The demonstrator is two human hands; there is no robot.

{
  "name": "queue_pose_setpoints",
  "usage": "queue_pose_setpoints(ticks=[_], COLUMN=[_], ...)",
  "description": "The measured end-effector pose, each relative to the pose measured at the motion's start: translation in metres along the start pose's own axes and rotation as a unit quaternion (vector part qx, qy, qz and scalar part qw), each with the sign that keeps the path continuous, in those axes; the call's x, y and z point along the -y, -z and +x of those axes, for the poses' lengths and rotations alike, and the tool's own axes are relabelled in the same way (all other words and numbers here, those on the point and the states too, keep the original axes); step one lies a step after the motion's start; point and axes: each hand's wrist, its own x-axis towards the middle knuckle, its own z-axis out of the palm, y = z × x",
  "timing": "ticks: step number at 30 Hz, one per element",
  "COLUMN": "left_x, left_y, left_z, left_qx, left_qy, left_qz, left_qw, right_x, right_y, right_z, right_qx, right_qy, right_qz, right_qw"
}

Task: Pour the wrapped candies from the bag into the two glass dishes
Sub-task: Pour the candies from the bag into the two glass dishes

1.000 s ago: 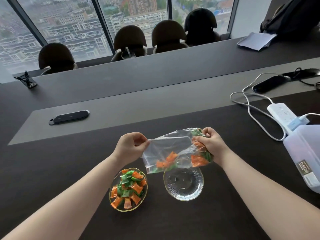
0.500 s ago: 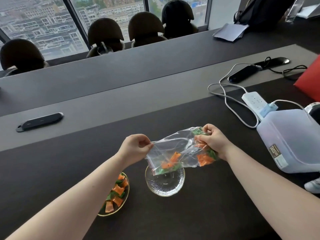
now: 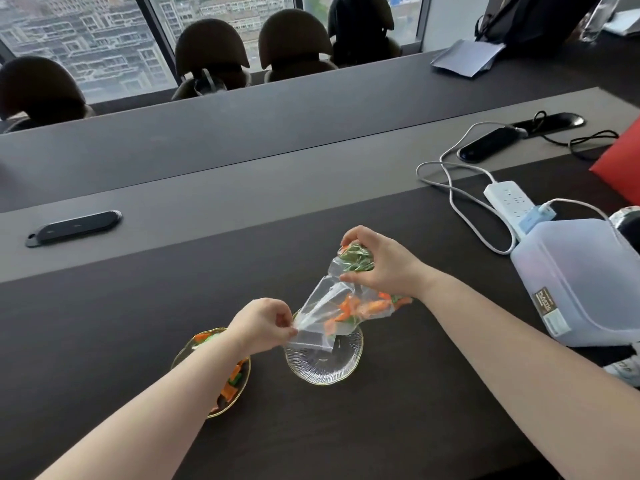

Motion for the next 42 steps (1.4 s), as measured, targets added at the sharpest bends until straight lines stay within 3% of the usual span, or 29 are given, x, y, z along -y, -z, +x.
queue_pose_setpoints(ticks=[8,11,14,16,20,24,28,34,42], left_x=[0.002,-0.01,-0.029,-0.042,-0.066,-0.068,-0.057,-0.042,-0.039], left_y=[0.006,0.013,0.022,0.029,0.037,0.036,0.039,0.042,0.051], left_z=[-0.008,-0.007,-0.002,0.002,0.008,0.013,0.012,0.005,-0.005], left_qx=[0.065,0.0,-0.059,-0.052,-0.02,-0.077,-0.12,-0.129,-0.137], left_qy=[0.003,-0.016,-0.023,-0.039,-0.086,-0.049,-0.032,-0.034,-0.054], left_qz=[-0.012,-0.122,-0.298,-0.38,-0.43,-0.497,-0.528,-0.521,-0.544], left_qw=[0.998,0.992,0.953,0.923,0.898,0.863,0.84,0.843,0.826], right_x=[0.014,0.017,0.02,0.022,0.026,0.029,0.023,0.006,0.024], right_y=[-0.003,-0.004,-0.005,-0.006,-0.006,-0.002,0.013,0.027,0.032], right_z=[0.004,0.006,0.008,0.01,0.013,0.014,0.011,0.003,-0.004], right_qx=[0.045,0.052,0.061,0.061,0.076,0.091,0.105,0.076,0.026], right_qy=[0.046,0.057,0.064,0.067,0.072,0.078,0.032,-0.044,-0.008], right_qz=[-0.045,-0.056,-0.052,-0.048,-0.055,-0.047,-0.069,-0.09,-0.039], right_qw=[0.997,0.995,0.995,0.995,0.993,0.992,0.992,0.992,0.999])
